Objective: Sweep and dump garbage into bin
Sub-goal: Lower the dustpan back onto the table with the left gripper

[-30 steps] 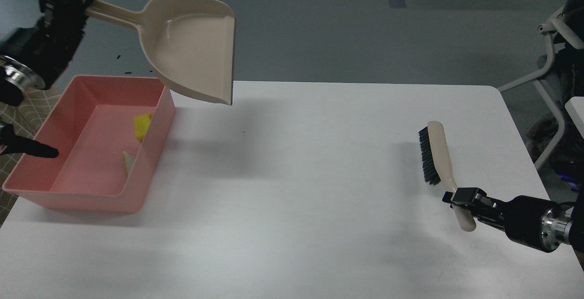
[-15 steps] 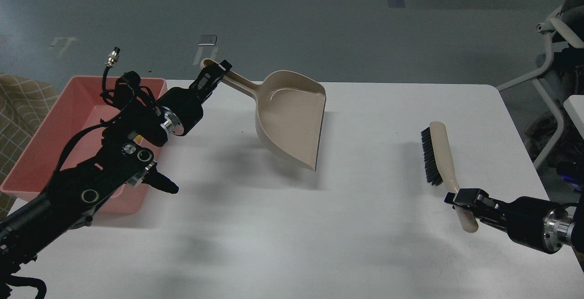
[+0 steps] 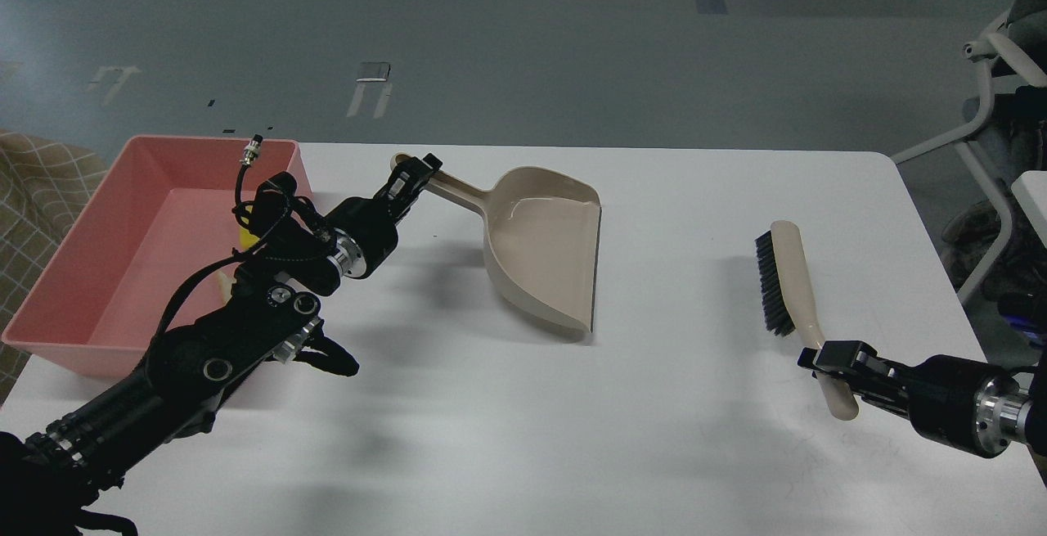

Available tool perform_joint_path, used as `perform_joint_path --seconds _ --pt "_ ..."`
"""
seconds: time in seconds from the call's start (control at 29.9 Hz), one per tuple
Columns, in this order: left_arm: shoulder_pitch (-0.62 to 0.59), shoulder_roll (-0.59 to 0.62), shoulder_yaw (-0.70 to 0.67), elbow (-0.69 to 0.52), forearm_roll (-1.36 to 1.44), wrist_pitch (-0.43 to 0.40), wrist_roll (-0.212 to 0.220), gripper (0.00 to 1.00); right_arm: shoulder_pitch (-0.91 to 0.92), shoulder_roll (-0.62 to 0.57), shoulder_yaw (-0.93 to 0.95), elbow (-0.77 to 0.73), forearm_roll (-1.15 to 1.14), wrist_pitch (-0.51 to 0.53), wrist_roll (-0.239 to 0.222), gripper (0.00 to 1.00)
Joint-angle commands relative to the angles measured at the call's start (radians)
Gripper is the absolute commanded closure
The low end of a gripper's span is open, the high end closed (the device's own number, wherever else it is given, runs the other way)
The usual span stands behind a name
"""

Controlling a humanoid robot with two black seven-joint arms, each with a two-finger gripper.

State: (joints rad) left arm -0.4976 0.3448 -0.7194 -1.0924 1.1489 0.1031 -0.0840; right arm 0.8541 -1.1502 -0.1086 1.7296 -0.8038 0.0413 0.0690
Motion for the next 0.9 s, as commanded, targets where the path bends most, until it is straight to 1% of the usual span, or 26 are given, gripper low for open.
perform_joint_path --seconds 0.0,0.17,0.23,0.3,0.37,0.4,0.43,0.5,0.77,0.87 --pt "0.017 -0.001 0.0 0.0 -0.003 -0.002 -0.002 1.0 -0.001 0.0 0.0 0.001 0.0 0.0 0.0 1.0" --pt "0.048 -0.001 0.0 0.0 -0.006 -0.002 -0.003 1.0 -0.007 0.0 0.004 -0.001 0.0 0.0 0.0 1.0" --pt "0.05 -0.001 -0.002 0.0 -0.011 -0.002 -0.006 0.86 -0.007 0.0 0.004 0.001 0.0 0.0 0.0 1.0" --pt "0.05 -0.001 -0.002 -0.001 -0.015 -0.002 -0.008 0.55 -0.007 0.0 0.004 0.001 0.0 0.0 0.0 1.0" --pt "0.048 -0.001 -0.002 -0.003 -0.015 -0.002 -0.01 0.42 -0.007 0.0 0.006 0.001 0.0 0.0 0.0 1.0" --pt "0.048 -0.001 -0.003 -0.003 -0.015 -0.002 -0.011 0.28 -0.007 0.0 0.007 0.001 0.0 0.0 0.0 1.0" --pt "0.048 -0.001 -0.002 -0.004 -0.015 -0.002 -0.013 0.21 -0.007 0.001 0.007 0.001 0.0 0.0 0.0 1.0" --pt "0.05 -0.001 -0.002 -0.007 -0.014 -0.003 -0.013 0.03 -0.007 0.001 0.007 0.001 0.0 0.0 0.0 1.0" --pt "0.077 0.006 0.031 -0.015 -0.008 -0.017 -0.016 0.02 -0.007 0.014 0.015 -0.005 -0.002 0.0 0.0 1.0" --pt "0.094 0.01 0.041 -0.017 -0.005 -0.017 -0.016 0.02 -0.007 0.036 0.026 -0.019 -0.002 0.0 0.0 1.0"
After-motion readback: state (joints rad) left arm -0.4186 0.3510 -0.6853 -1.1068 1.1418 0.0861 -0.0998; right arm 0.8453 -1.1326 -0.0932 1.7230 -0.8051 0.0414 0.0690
